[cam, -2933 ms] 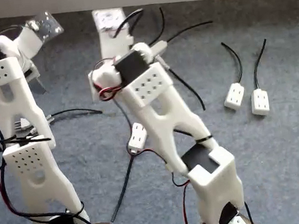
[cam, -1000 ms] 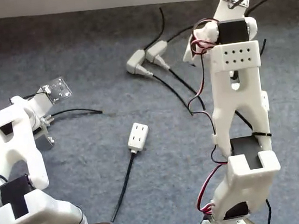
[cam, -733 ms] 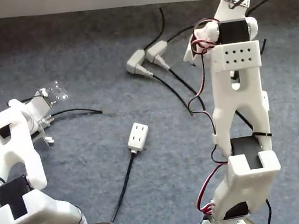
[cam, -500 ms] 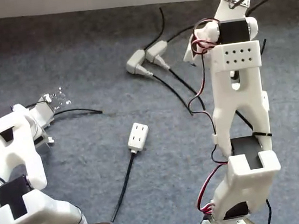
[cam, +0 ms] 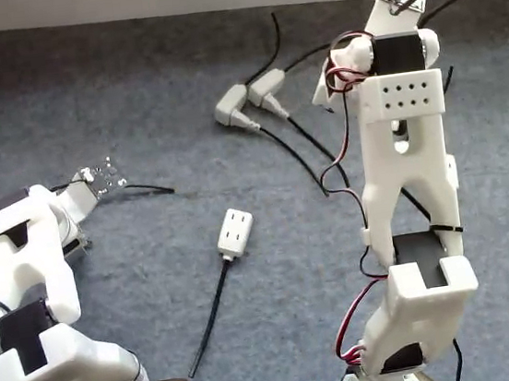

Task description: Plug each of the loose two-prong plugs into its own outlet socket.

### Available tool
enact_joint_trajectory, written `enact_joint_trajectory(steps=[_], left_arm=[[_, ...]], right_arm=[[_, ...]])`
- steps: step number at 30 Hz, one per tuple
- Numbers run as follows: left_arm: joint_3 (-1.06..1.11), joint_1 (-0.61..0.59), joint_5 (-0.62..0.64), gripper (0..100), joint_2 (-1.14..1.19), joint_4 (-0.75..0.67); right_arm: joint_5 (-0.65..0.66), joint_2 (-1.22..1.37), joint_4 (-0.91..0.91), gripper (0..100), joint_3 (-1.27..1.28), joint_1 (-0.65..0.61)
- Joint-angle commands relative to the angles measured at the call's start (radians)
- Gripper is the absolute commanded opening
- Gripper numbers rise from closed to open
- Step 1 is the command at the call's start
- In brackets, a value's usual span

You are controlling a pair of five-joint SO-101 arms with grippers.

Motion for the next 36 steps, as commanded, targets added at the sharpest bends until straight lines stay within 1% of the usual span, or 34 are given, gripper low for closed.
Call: enact_joint_trajectory(steps=[1, 3, 5, 10, 12, 15, 18, 21, 23, 26, 31, 36], left_arm=[[-0.004, -0.007, -1.031, 2, -0.039, -0.028], [-0.004, -0.01, -1.03, 2, -0.042, -0.028], [-0.004, -0.01, -0.999, 2, -0.047, -0.028], [-0.008, 0.022, -0.848, 2, -0.07, -0.023], [-0.002, 0.051, -0.736, 2, -0.117, 0.002], [-0.012, 0.139, -0.526, 2, -0.214, 0.161], [-0.01, 0.242, -0.345, 2, -0.329, 0.322], [-0.002, 0.337, -0.161, 2, -0.415, 0.436], [-0.004, 0.381, -0.012, 2, -0.44, 0.471], [-0.005, 0.394, 0.203, 2, -0.441, 0.47], [-0.001, 0.39, 0.399, 2, -0.44, 0.5], [0.002, 0.384, 0.664, 2, -0.44, 0.551]], right_arm=[[0.012, -0.048, 0.039, 35.3, -0.002, 0.013], [0.012, -0.048, 0.039, 35.3, -0.002, 0.013], [0.012, -0.048, 0.039, 35.3, -0.002, 0.013], [0.012, -0.048, 0.039, 35.3, -0.002, 0.013], [0.012, -0.048, 0.039, 35.3, -0.002, 0.013], [0.012, -0.048, 0.039, 35.3, -0.002, 0.013], [0.012, -0.048, 0.039, 35.3, -0.002, 0.013], [0.012, -0.048, 0.039, 35.3, -0.001, 0.013], [0.012, -0.048, 0.039, 35.3, -0.001, 0.013], [0.012, -0.05, 0.039, 35.3, 0.044, 0.013], [0.012, -0.048, 0.036, 35.3, 0.096, 0.013], [0.012, -0.048, 0.036, 35.3, 0.101, 0.013]])
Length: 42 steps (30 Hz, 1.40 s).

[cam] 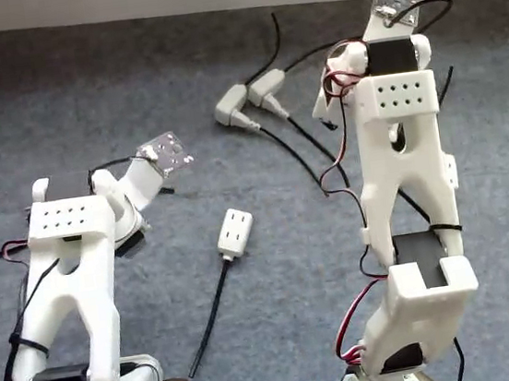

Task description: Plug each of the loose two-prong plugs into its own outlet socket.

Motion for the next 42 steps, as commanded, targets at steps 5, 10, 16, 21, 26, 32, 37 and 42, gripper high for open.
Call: enact_joint_trajectory(steps=[5, 10, 16, 21, 26, 32, 37, 42], left_arm=[[-0.005, -0.048, 0.385, 2, -0.035, 0.026], [0.008, -0.101, 0.503, 2, -0.028, 0.031], [0.058, -0.177, 0.358, 6, 0.202, 0.023], [-0.114, -0.309, 0.302, 6, 0.432, -0.049], [-0.148, -0.404, 0.193, 9, 0.456, -0.068], [0.001, -0.444, 0.066, 13, 0.314, -0.175], [0.189, -0.437, -0.04, 17, 0.14, -0.209], [0.289, -0.441, -0.071, 20, -0.016, -0.209]], right_arm=[[0.012, -0.048, 0.036, 35.3, -0.002, 0.013], [0.012, -0.047, 0.036, 35.3, -0.002, 0.013], [0.012, -0.047, 0.027, 35.3, 0.062, 0.012], [0.012, -0.047, -0.002, 35.3, 0.077, 0.012], [0.012, -0.047, -0.002, 35.3, 0.074, 0.012], [0.012, -0.047, -0.002, 35.3, 0.074, 0.012], [0.012, -0.047, -0.002, 35.3, 0.077, 0.012], [0.012, -0.047, -0.001, 35.3, 0.077, 0.012]])
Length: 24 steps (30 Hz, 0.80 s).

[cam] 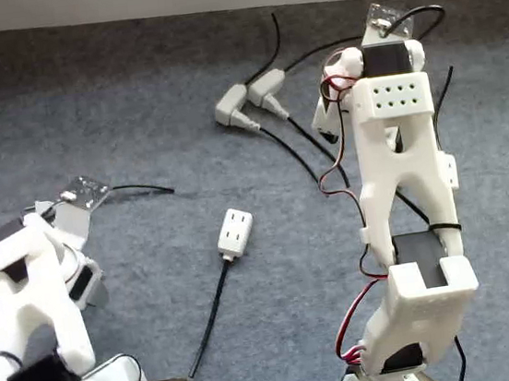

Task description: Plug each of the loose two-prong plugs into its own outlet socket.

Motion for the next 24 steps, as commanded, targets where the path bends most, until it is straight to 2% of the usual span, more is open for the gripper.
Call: enact_joint_trajectory(steps=[1, 6, 14, 18, 20, 24], left_arm=[[0.047, -0.004, -0.011, 20, -0.11, -0.006], [0.061, -0.005, -0.008, 20, -0.101, -0.066], [0.054, -0.021, -0.009, 20, 0.064, -0.175], [0.053, -0.022, -0.015, 20, 0.087, -0.187], [0.053, -0.022, -0.049, 17, 0.087, -0.187], [0.053, -0.022, -0.098, 5, 0.087, -0.186]], right_arm=[[0.012, -0.047, 0.005, 35.3, -0.005, 0.012], [0.012, -0.048, 0.012, 35.3, -0.005, 0.012], [0.012, -0.048, 0.012, 35.3, -0.005, 0.012], [0.012, -0.048, 0.007, 35.3, -0.005, 0.012], [0.012, -0.048, 0.005, 35.3, -0.005, 0.012], [0.012, -0.048, 0.005, 35.3, -0.005, 0.012]])
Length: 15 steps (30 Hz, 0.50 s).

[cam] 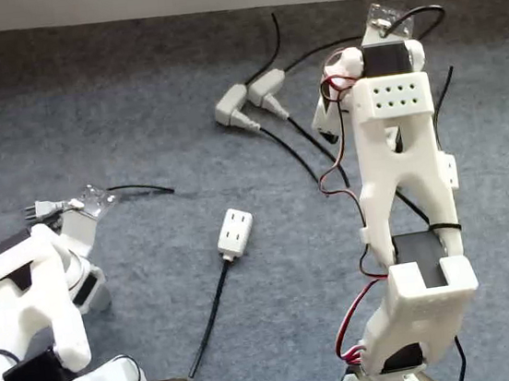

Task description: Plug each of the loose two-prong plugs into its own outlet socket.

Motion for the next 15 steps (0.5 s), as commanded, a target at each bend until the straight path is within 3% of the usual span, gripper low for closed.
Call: enact_joint_trajectory(steps=[1, 9, 15], left_arm=[[-0.008, -0.018, -0.044, 3, 0.004, -0.021], [-0.062, -0.041, -0.101, 1, -0.013, 0.034], [-0.257, -0.001, -0.101, 1, -0.171, 0.315]], right_arm=[[0.012, -0.048, 0.005, 35.3, -0.005, 0.012], [0.012, -0.048, 0.005, 35.3, -0.005, 0.012], [0.014, -0.048, 0.005, 35.3, -0.005, 0.012]])
